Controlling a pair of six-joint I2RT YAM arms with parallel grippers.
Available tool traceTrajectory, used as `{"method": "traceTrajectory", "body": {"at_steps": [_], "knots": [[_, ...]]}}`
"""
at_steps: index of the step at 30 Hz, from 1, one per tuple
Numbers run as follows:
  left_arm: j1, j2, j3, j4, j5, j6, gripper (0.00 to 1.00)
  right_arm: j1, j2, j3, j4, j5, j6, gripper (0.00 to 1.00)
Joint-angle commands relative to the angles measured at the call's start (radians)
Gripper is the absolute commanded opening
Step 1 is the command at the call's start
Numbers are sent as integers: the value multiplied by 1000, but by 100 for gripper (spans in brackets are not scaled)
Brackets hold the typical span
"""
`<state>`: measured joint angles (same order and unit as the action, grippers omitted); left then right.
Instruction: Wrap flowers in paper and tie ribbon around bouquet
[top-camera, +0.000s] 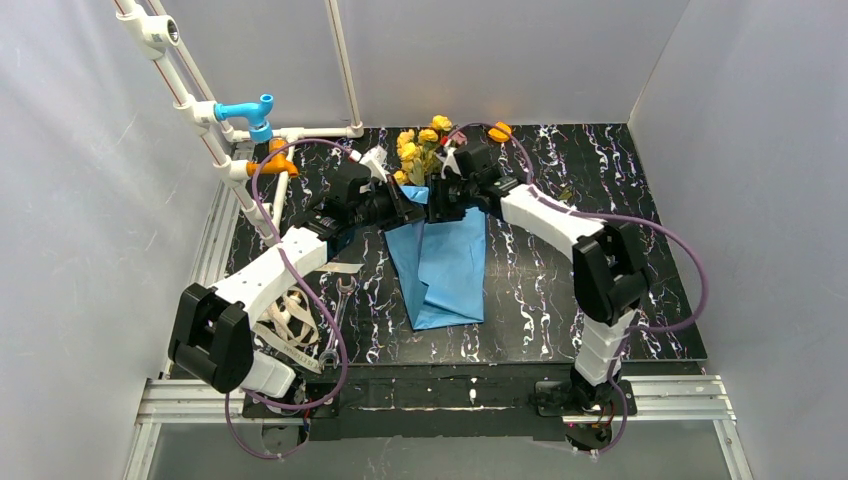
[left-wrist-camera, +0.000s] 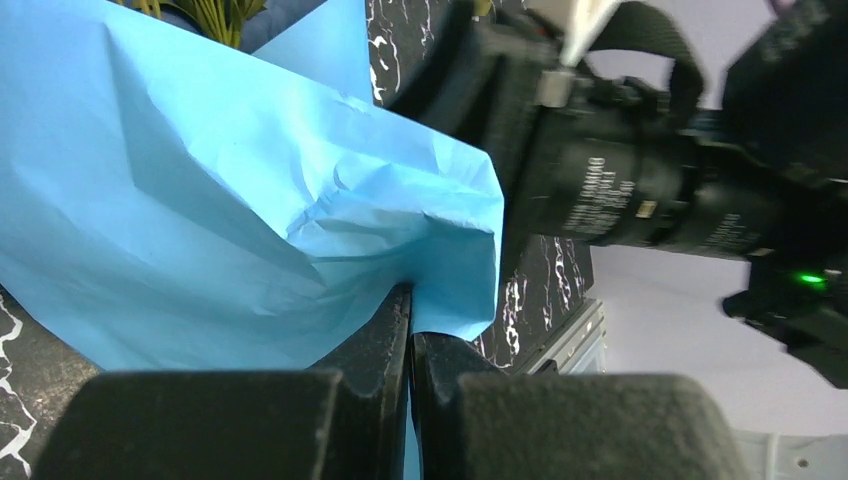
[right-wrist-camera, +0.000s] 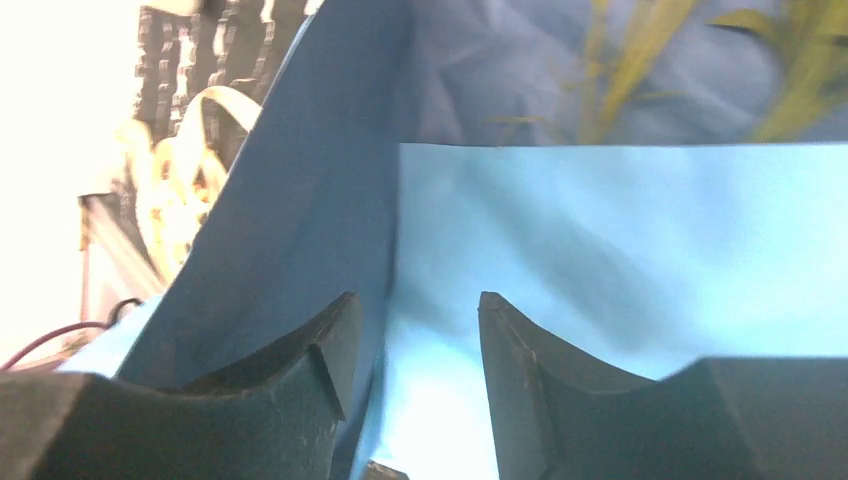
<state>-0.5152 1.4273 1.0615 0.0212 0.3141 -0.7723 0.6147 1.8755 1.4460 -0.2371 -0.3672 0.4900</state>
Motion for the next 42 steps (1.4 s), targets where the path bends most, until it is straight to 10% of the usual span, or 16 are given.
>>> {"method": "traceTrajectory", "body": {"at_steps": [1, 9, 29, 42], "knots": [[-6, 12, 16, 6, 10, 21, 0, -46, -128, 5, -168, 165, -106, 63], [-9, 45, 27, 13, 27, 24, 0, -144, -335, -374, -56, 342, -136, 90], [-114, 299, 280, -58, 36, 21, 0, -191, -238, -575, 216, 61, -45, 62], [-149, 475, 369, -72, 19, 35, 0, -191, -305, -583, 201, 37, -61, 64]]}}
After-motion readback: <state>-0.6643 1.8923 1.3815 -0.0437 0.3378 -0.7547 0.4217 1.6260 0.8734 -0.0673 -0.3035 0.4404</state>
